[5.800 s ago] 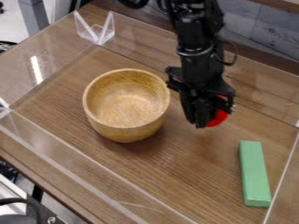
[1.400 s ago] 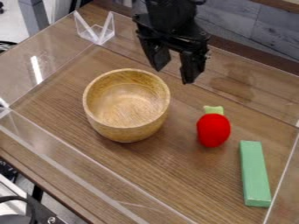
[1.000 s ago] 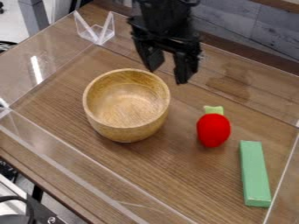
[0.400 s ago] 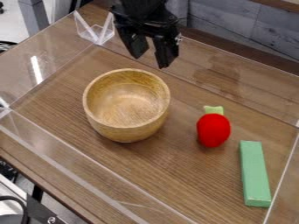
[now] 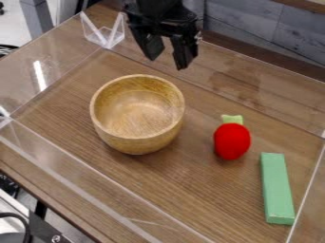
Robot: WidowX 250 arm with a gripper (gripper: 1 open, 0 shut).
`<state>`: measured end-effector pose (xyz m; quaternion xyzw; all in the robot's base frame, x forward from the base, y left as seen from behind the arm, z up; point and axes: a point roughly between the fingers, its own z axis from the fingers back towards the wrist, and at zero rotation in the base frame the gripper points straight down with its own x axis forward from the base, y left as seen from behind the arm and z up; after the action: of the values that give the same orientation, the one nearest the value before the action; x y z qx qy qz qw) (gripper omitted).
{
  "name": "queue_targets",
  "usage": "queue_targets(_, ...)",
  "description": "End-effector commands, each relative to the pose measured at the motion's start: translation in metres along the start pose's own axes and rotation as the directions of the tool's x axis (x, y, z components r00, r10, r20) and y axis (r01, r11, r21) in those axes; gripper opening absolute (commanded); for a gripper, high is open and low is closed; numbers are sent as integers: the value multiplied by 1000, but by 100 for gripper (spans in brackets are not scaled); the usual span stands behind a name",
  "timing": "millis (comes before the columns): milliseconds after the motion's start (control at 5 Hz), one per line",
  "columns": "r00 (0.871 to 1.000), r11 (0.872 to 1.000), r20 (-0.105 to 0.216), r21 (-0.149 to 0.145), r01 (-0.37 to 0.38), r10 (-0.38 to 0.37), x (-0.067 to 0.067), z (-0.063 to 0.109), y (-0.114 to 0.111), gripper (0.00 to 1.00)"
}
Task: Move the red fruit to the right
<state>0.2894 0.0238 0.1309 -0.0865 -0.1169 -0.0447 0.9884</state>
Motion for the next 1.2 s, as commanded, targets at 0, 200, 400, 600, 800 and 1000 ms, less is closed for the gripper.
queue_targets(0,999,1000,33,8,7,-7,4,20,-17,100)
queue_targets(200,1000,1000,25,5,15,-15,2,30,-26,100)
queue_targets(400,999,999,15,2,35,-35,2,20,-15,100)
queue_targets(600,1000,1000,10,-3,28,-28,1,10,-4,100)
queue_targets(800,999,999,0,-10,46,-46,-3,3,-1,100)
queue_targets(1000,996,996,1,-6,85,-85,-4,2,-7,100)
